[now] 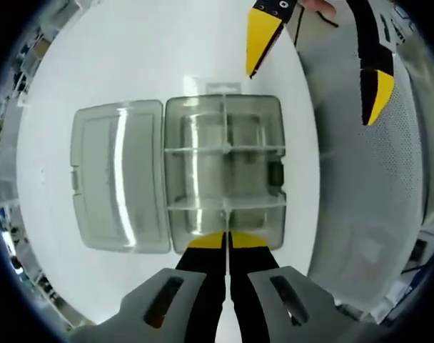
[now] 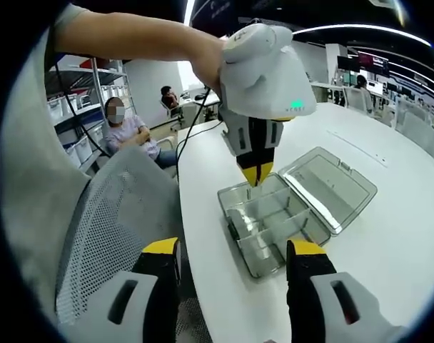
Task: Insert the divider into the dual guide fixture by aligning both edges with the guide slots and pushing it downward to the bottom, including one-sided entry, uneven engagement, binding, and posture correction.
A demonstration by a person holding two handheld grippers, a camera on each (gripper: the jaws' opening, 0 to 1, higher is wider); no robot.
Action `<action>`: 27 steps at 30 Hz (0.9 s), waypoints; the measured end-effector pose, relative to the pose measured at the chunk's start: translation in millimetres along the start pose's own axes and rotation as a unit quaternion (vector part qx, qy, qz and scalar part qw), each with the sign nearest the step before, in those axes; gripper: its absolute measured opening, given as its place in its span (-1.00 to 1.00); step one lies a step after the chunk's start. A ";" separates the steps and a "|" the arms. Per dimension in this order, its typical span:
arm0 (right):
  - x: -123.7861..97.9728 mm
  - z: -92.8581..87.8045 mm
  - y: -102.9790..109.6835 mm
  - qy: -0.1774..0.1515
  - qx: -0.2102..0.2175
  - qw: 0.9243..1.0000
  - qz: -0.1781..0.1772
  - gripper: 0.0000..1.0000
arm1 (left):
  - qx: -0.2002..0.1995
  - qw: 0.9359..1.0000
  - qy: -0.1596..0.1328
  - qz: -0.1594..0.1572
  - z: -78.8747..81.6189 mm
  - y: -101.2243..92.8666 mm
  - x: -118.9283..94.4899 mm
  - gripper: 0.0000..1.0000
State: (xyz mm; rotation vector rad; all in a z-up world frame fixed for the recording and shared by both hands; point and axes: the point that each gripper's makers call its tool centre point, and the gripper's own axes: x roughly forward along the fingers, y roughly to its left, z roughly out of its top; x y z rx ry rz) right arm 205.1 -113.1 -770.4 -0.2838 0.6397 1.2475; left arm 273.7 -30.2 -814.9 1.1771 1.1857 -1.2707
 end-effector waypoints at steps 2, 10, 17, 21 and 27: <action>0.0 -0.2 -0.7 0.000 0.000 1.000 -0.001 0.13 | -0.002 1.000 -0.001 0.000 -0.2 0.0 1.3 -1.00; -0.2 -0.3 0.0 0.002 0.000 1.000 0.000 0.13 | -0.009 1.000 -0.003 -0.001 -1.4 0.2 5.5 -1.00; -0.6 -0.5 -0.1 0.003 0.001 1.000 0.000 0.13 | -0.018 1.000 -0.003 -0.003 0.1 0.3 5.1 -1.00; -0.3 -0.6 -0.2 0.002 0.001 1.000 -0.001 0.13 | -0.021 1.000 0.000 -0.005 0.2 0.3 3.4 -1.00; 1.1 -1.1 1.8 0.003 0.001 1.000 0.001 0.13 | -0.025 1.000 0.004 -0.004 0.7 0.1 0.6 -1.00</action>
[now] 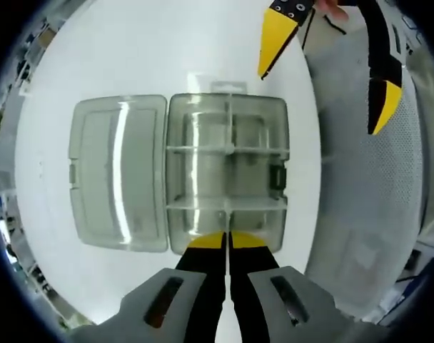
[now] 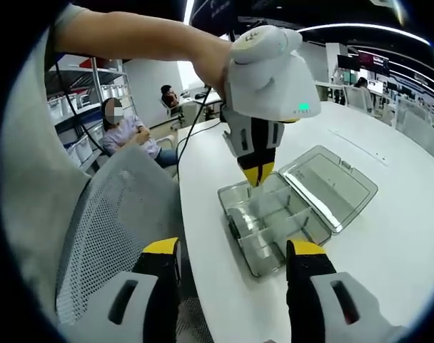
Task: Insert the divider into the dual guide fixture by aligning both edges with the guide slots and pushing it downward to the bottom, including one-sided entry, uneven engagement, binding, and posture correction.
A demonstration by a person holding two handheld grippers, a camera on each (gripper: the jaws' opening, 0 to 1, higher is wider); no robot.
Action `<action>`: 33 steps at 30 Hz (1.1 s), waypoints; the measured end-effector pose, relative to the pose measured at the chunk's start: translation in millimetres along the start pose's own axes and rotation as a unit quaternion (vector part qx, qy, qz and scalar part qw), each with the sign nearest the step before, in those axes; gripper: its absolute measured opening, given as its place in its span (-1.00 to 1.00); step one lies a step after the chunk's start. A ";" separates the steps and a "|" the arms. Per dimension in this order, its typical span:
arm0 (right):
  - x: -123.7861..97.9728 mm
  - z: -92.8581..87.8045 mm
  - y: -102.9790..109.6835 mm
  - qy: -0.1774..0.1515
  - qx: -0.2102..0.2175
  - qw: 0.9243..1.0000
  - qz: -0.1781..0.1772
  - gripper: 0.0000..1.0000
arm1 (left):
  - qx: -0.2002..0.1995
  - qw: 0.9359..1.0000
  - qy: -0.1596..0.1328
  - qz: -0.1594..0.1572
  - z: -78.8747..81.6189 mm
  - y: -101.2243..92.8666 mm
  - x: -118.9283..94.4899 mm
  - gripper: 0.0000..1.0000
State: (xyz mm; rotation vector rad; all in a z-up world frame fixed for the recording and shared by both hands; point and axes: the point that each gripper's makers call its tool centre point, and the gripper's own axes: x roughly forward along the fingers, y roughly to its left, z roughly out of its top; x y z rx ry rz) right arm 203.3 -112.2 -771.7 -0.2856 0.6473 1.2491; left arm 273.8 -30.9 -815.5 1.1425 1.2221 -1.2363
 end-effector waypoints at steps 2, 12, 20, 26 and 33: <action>0.5 -0.2 -0.5 0.000 -0.001 1.000 0.000 0.13 | 0.000 1.000 0.000 -0.001 0.2 0.4 -0.5 -1.00; 1.5 0.7 0.6 -0.001 0.000 1.000 0.001 0.13 | 0.008 1.000 0.000 -0.002 -1.2 -0.9 0.4 -1.00; 0.7 0.0 0.8 -0.001 0.001 1.000 0.000 0.13 | 0.018 1.000 0.001 0.001 -3.1 -0.7 6.5 -1.00; 0.7 -1.1 1.2 -0.001 0.001 1.000 0.002 0.14 | 0.019 1.000 -0.001 0.000 -3.8 -0.7 11.1 -1.00; 0.6 -1.1 1.0 -0.001 0.001 1.000 0.003 0.15 | 0.017 1.000 -0.003 -0.001 -4.3 -0.4 17.1 -1.00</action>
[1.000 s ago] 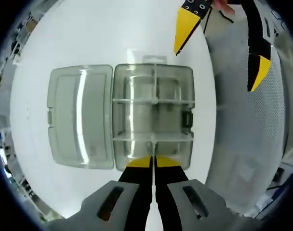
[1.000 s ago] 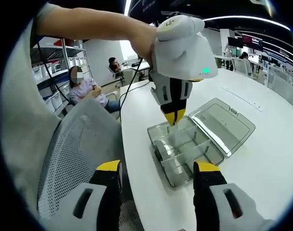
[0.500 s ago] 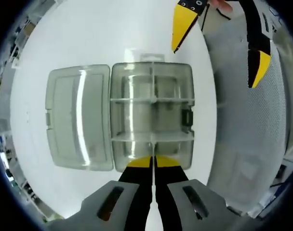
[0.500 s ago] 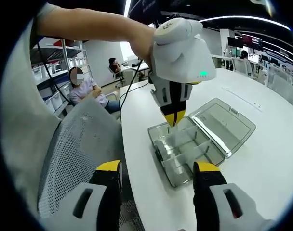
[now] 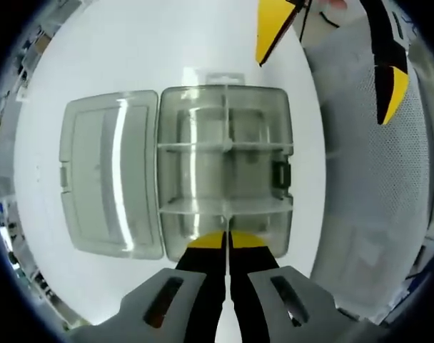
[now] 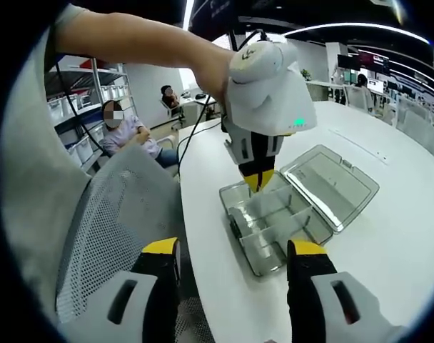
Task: Insert the divider into the dual guide fixture by aligning both edges with the guide slots and pushing it downward to the bottom, including one-sided entry, uneven engagement, binding, and posture correction.
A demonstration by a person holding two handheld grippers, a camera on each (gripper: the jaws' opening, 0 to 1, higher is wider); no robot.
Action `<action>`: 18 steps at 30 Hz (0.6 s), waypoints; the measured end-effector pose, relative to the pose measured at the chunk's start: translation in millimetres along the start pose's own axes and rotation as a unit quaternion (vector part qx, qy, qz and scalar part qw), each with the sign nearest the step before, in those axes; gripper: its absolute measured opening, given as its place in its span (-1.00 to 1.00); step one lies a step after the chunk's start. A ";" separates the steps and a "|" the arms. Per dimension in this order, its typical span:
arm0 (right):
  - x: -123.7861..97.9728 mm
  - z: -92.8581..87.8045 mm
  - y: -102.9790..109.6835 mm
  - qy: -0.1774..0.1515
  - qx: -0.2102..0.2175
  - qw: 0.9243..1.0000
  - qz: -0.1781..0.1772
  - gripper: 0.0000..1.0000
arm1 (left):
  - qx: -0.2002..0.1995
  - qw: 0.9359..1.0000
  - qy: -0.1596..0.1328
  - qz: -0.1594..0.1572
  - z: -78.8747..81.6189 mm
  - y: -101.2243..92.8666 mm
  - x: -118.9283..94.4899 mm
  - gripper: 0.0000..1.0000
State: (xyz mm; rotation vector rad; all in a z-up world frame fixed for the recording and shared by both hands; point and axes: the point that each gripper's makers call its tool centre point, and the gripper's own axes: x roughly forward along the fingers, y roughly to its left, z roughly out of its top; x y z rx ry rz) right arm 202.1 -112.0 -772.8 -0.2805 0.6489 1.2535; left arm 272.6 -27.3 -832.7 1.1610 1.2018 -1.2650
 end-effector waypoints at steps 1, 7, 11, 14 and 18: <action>0.0 0.1 0.0 0.000 0.000 1.000 0.000 0.15 | -0.001 1.000 -0.001 0.000 -0.3 -0.1 1.2 -1.00; 0.0 -0.4 -0.6 -0.001 0.001 1.000 0.000 0.15 | -0.004 1.000 -0.003 0.000 -0.2 0.2 3.8 -1.00; -0.6 -0.2 -0.3 -0.002 0.002 1.000 -0.001 0.15 | -0.011 1.000 -0.004 0.003 0.2 0.1 5.7 -1.00; -0.9 -0.4 -0.2 -0.001 0.001 1.000 -0.001 0.15 | -0.011 1.000 -0.004 0.002 0.4 0.6 5.3 -1.00; -1.5 0.3 0.0 -0.002 0.000 1.000 -0.002 0.15 | -0.013 1.000 -0.004 0.000 0.6 -0.3 5.6 -1.00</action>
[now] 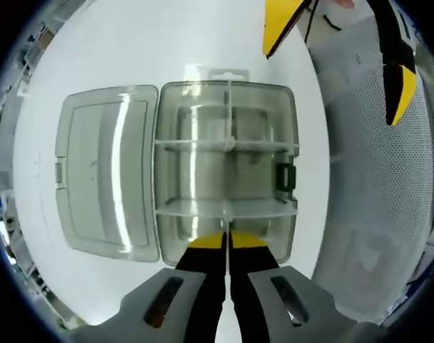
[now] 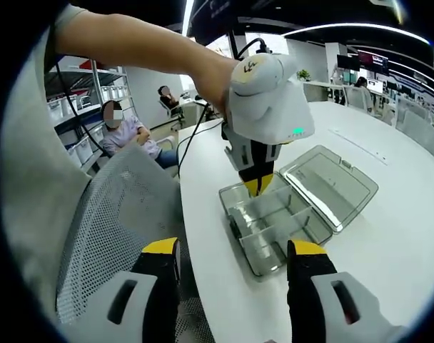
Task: Insert the divider into the dual guide fixture by aligning both edges with the guide slots and pushing it downward to the bottom, including one-sided entry, uneven engagement, binding, and posture correction.
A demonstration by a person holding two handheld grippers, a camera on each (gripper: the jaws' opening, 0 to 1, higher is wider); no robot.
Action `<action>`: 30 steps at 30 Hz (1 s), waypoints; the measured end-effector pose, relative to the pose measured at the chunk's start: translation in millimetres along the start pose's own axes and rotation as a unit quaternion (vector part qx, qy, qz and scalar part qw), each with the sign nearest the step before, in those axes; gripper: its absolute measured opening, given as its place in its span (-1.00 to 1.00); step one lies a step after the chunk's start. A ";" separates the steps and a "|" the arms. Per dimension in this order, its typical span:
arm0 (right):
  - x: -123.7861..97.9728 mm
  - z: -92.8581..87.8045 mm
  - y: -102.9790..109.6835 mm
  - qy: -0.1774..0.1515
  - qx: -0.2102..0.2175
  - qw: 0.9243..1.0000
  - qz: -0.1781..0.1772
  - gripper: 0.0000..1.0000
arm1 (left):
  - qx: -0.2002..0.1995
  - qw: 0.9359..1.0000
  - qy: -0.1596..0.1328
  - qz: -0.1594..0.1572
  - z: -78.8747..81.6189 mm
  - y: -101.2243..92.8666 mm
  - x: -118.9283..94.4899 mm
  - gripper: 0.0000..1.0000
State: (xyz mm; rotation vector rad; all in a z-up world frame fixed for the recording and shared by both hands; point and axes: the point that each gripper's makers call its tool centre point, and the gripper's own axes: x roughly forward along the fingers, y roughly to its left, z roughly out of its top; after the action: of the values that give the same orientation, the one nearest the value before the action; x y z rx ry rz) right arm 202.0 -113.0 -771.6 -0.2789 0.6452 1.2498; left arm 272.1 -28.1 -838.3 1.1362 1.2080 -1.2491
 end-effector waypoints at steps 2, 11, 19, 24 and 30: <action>-0.3 0.0 0.4 0.001 -0.001 1.000 0.000 0.15 | 0.001 1.000 0.002 -0.001 0.0 -0.2 0.2 -1.00; -1.7 0.4 -0.2 0.001 -0.001 1.000 -0.002 0.15 | -0.003 1.000 0.005 -0.002 -0.3 -1.7 0.9 -1.00; -3.1 1.2 0.2 0.001 -0.003 1.000 -0.004 0.15 | -0.005 1.000 0.006 -0.001 0.1 -2.0 1.8 -1.00; -4.9 1.4 -0.3 0.001 -0.004 1.000 -0.006 0.16 | 0.000 1.000 0.003 0.004 0.0 -2.4 2.0 -1.00; -7.7 0.8 -1.0 -0.001 -0.003 1.000 -0.009 0.16 | 0.004 1.000 -0.017 0.009 -0.6 -1.7 1.6 -1.00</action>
State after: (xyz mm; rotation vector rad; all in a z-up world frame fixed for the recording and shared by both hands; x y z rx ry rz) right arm 201.8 -118.9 -766.6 -0.2875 0.6354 1.2342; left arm 270.3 -27.7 -839.8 1.1254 1.1660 -1.2553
